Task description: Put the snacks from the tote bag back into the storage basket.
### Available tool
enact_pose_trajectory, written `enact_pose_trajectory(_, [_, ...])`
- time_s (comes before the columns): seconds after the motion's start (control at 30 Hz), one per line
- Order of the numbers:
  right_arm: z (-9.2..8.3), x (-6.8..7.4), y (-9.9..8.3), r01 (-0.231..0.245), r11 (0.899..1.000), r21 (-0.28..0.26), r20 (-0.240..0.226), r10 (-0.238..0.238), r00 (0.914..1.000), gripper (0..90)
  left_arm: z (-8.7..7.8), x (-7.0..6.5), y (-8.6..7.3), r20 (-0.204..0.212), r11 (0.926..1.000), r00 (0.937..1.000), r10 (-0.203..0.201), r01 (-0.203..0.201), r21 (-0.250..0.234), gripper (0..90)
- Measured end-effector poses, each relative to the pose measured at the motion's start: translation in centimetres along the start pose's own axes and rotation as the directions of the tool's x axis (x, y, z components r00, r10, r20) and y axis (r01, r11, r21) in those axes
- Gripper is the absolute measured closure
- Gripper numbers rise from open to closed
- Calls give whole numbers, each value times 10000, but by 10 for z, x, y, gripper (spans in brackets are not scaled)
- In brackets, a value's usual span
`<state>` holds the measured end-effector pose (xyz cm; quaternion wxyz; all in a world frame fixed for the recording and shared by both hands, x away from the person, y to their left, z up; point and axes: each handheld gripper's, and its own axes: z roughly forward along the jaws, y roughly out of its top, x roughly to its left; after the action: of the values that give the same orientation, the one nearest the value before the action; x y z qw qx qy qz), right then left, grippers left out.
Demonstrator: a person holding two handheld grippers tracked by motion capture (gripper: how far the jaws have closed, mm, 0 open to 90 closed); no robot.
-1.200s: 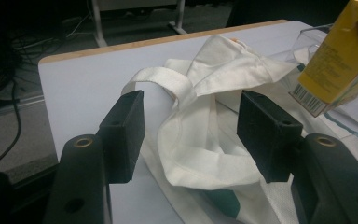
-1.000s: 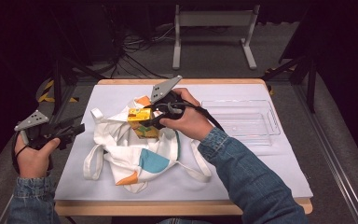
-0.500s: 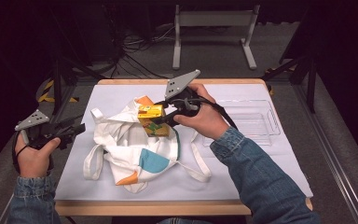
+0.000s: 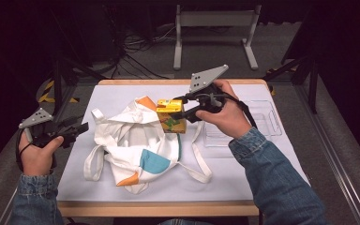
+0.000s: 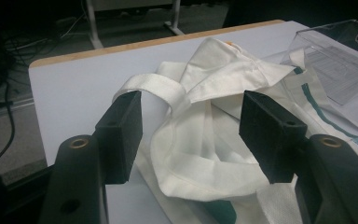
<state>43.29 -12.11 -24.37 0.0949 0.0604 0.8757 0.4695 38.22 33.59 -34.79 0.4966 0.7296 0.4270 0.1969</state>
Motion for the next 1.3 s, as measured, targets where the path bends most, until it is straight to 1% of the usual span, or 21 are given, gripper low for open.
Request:
enact_pose_trajectory(0.2, [-19, -5, -9, -109, 9999, -130, 140, 111, 9998, 513, 2, -1, 1, 24, 10000, 10000, 22, -22, 43, 400])
enact_pose_trajectory(0.37, [-32, -9, -14, -211, 9994, -286, 159, 215, 9996, 513, 0, -1, 1, 12, 10000, 10000, 20, -20, -7, 399])
enact_pose_trajectory(0.5, [-41, -14, -21, -270, 9993, -255, 254, 277, 9993, 513, -1, -1, 0, -1, 10000, 10000, 8, -8, 5, 398])
enact_pose_trajectory(0.53, [-41, -14, -21, -270, 9993, -255, 254, 277, 9993, 513, -1, -1, 0, -1, 10000, 10000, 8, -8, 5, 398])
enact_pose_trajectory(0.7, [-52, -21, -31, -371, 9992, -176, 469, 379, 9982, 513, -2, -1, -1, -35, 10000, 10000, 3, -3, -8, 397])
enact_pose_trajectory(0.9, [-63, -28, -42, -530, 9985, -132, 538, 536, 9971, 513, -5, -2, -2, -54, 10000, 10000, -17, 17, 21, 391])
enact_pose_trajectory(0.97, [-66, -30, -45, -573, 9982, -147, 591, 581, 9966, 513, -6, -3, -3, -106, 10000, 9999, -72, 73, 7, 390])
enact_pose_trajectory(1.13, [-75, -34, -53, -630, 9979, -120, 724, 637, 9953, 513, -10, -3, -5, -209, 10000, 9998, -54, 54, 38, 389])
enact_pose_trajectory(1.17, [-76, -35, -54, -638, 9979, -121, 741, 645, 9952, 513, -11, -3, -6, -237, 9999, 9996, -125, 126, 23, 389])
enact_pose_trajectory(1.3, [-81, -38, -61, -687, 9976, -48, 771, 688, 9946, 513, -16, -2, -8, -338, 9999, 9993, -162, 163, 13, 388])
